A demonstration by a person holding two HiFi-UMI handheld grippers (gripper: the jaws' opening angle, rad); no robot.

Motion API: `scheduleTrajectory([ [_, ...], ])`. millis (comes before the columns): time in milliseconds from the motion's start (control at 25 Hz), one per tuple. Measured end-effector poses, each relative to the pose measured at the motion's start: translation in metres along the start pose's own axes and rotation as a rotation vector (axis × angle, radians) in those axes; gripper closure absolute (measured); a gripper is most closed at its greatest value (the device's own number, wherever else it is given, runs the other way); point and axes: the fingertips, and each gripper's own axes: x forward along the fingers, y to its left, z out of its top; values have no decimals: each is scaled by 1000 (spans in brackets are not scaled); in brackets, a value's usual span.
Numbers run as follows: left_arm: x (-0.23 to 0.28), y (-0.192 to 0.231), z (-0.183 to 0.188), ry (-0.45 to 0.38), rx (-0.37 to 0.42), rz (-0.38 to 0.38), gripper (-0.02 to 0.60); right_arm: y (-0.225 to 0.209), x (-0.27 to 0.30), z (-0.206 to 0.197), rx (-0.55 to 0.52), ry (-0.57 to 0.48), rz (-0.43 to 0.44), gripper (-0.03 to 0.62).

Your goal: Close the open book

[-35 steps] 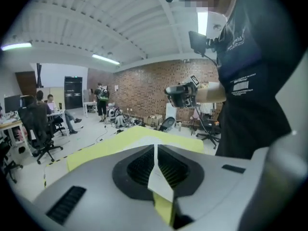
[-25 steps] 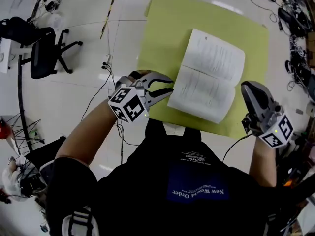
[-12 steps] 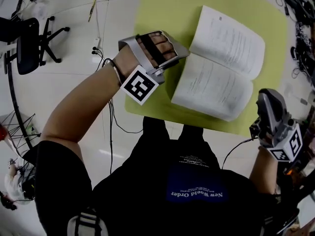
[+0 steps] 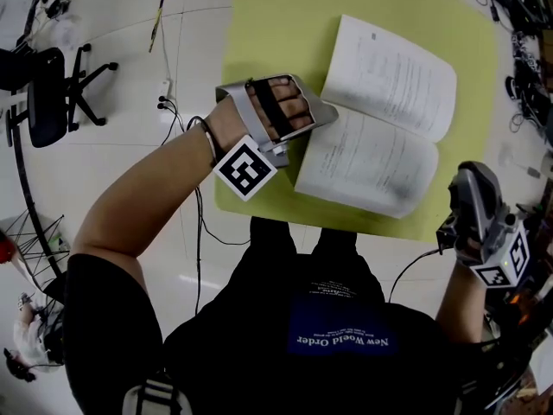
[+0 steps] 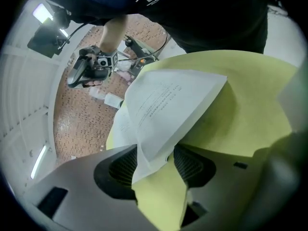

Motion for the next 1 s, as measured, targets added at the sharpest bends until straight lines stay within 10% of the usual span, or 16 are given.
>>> scheduleTrajectory([
  [560,4,-4,23,-15,162,9,357,2,-15,-3,39,-31,-14,609],
  [720,-4,0,26,-87,38,-62,391,6,-15,0,36,-32,-16,611],
  [1000,-14,20,34,-294,-493,-251,426,12,-30,14,18,-50,-9,611],
])
